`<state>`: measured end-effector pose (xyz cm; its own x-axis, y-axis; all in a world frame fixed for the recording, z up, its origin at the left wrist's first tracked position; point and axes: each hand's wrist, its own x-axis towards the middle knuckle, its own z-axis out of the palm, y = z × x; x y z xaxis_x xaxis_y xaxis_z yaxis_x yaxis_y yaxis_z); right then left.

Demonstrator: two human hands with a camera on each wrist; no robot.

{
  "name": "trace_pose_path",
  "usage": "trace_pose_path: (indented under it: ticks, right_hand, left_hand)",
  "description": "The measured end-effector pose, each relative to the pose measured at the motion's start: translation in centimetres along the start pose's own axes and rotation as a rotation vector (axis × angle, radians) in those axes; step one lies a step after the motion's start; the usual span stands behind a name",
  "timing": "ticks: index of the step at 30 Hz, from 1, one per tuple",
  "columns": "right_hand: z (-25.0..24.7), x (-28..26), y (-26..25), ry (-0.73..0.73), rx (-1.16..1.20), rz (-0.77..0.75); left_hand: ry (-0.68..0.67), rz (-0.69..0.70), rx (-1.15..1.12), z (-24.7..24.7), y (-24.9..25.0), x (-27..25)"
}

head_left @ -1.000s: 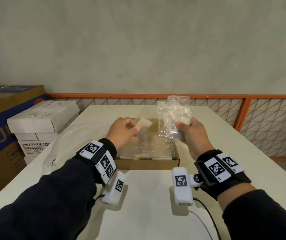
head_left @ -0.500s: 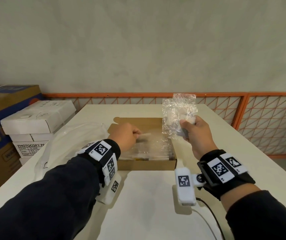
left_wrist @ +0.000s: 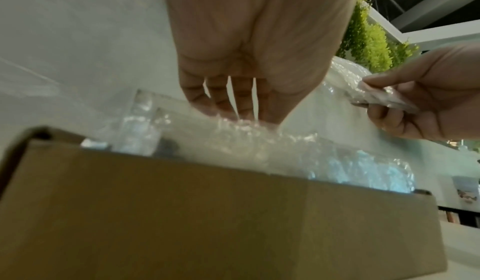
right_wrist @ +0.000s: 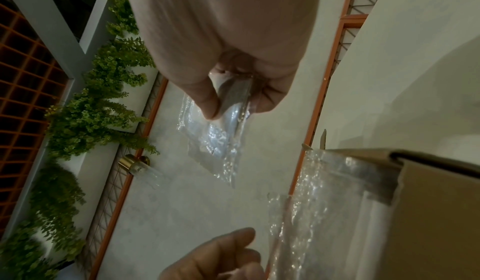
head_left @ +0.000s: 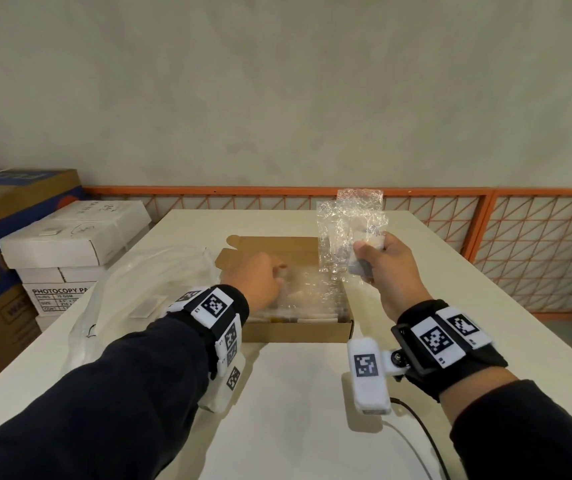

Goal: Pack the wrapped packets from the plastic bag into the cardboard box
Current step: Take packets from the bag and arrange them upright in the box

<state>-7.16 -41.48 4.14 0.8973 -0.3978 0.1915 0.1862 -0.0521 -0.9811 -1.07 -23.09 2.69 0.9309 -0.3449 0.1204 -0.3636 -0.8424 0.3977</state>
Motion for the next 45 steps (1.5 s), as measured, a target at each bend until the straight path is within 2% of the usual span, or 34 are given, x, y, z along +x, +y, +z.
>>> trace_pose_path:
  ticks: [2, 5, 6, 7, 11, 13, 17, 19, 20, 26, 30, 32, 37, 40, 43, 45]
  right_hand:
    - [0.0, 0.1, 0.1, 0.0, 0.003, 0.004]
    - [0.1, 0.1, 0.2, -0.004, -0.002, 0.011]
    - [0.2, 0.1, 0.2, -0.006, -0.007, 0.012]
    - [0.3, 0.0, 0.3, -0.01, -0.012, 0.016]
    - [1.1, 0.1, 0.4, -0.036, -0.055, 0.026]
    - [1.5, 0.0, 0.4, -0.061, -0.076, 0.021]
    - [2.5, -0.6, 0.4, -0.243, -0.108, -0.011]
    - [3.3, -1.1, 0.2, -0.322, -0.143, -0.031]
    - [3.8, -1.2, 0.1, -0.336, -0.174, -0.037]
    - [5.5, -0.1, -0.3, -0.337, -0.444, -0.115]
    - [6.1, 1.4, -1.0, -0.219, -0.618, -0.274]
    - [6.6, 2.4, -0.8, -0.211, -0.738, -0.288]
    - [8.6, 2.6, -0.4, -0.467, -1.115, -0.22]
    - [9.2, 2.3, -0.2, -0.564, -1.369, -0.201]
    - [8.9, 2.3, 0.6, -0.627, -1.389, -0.163]
    - [8.8, 2.2, 0.4, -0.599, -1.384, -0.168]
  left_hand:
    - [-0.008, 0.087, 0.05, 0.0, 0.1, -0.4]
    - [-0.349, 0.2, 0.284, 0.5, 0.6, -1.9]
    - [-0.43, 0.197, 0.323, 0.7, 0.6, -2.2]
    - [-0.449, 0.185, 0.317, 0.7, 0.7, -2.5]
    - [-0.282, 0.166, 0.054, -0.2, 0.9, -2.5]
    - [-0.201, 0.133, -0.193, -0.9, 1.1, -2.3]
    - [-0.215, -0.014, -0.874, -2.0, 1.5, -2.3]
    - [-0.211, -0.081, -1.107, -2.1, 1.3, -2.1]
    - [-0.177, -0.104, -1.151, -2.1, 1.1, -2.1]
    - [0.048, -0.177, -1.2, -3.1, -0.8, -1.9]
    - [0.282, -0.222, -1.154, -4.1, -2.6, -1.5]
    - [0.355, -0.243, -1.13, -4.5, -3.2, -1.2]
    - [0.379, -0.24, -1.087, -4.9, -3.8, -1.1]
    - [0.357, -0.217, -1.08, -4.9, -3.8, -1.1]
    - [0.342, -0.196, -1.083, -4.9, -3.6, -1.2]
    - [0.335, -0.185, -1.084, -4.8, -3.6, -1.3]
